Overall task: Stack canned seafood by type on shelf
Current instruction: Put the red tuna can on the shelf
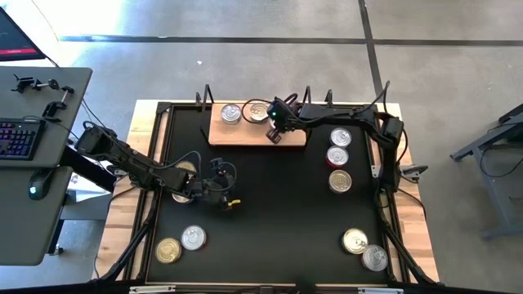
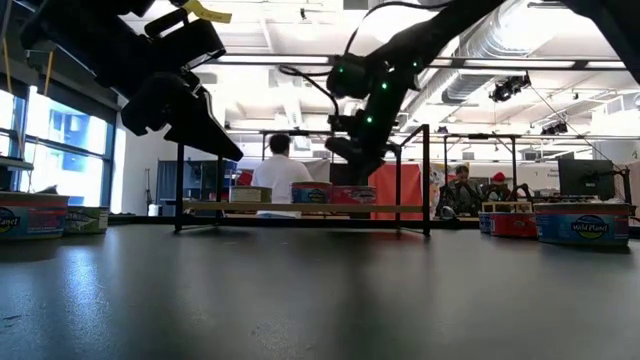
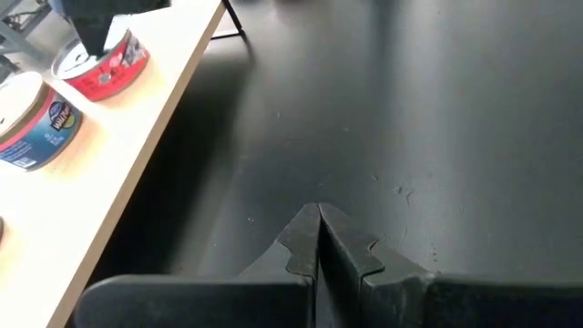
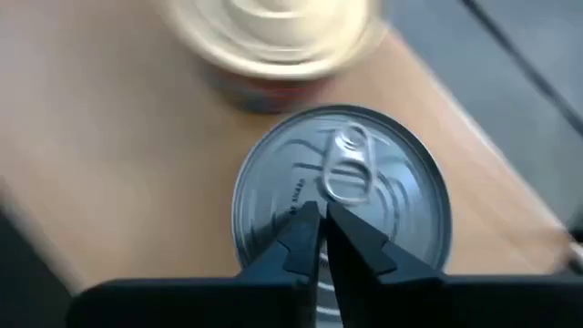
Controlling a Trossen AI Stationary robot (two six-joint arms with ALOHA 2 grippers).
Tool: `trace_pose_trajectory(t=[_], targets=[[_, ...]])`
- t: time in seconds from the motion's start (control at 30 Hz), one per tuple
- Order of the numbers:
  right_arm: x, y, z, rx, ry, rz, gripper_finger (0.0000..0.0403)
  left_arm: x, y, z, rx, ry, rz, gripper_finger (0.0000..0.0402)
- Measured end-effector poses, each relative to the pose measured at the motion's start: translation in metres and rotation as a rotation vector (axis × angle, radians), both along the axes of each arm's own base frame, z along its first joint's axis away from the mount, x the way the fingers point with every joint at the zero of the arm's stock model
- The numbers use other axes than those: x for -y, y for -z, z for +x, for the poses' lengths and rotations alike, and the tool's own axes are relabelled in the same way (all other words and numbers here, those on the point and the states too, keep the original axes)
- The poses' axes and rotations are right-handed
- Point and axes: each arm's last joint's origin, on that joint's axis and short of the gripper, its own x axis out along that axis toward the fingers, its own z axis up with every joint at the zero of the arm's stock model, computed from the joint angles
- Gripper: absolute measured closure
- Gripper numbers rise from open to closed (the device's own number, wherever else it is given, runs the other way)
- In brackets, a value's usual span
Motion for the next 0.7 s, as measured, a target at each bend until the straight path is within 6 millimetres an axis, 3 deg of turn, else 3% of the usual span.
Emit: trace_pose_trajectory(t=[0.47,0.6,0.7], targets=[[0.015,-0.003,-0.013,-0.026,0.146,-0.012,0.0402,0.0,0.0,0.0,0.001,0.0,-0.001,0.04],[0.008,-0.01,-0.014,-0.029,0.144,-0.045,0.0403,0.0,0.0,0.0,0.0,0.0,-0.001,0.04],[-0.004,-0.027,-0.012,-0.019,0.133,-0.141,0.0403,0.0,0.0,0.0,-0.004,0.001,0.001,0.0401]])
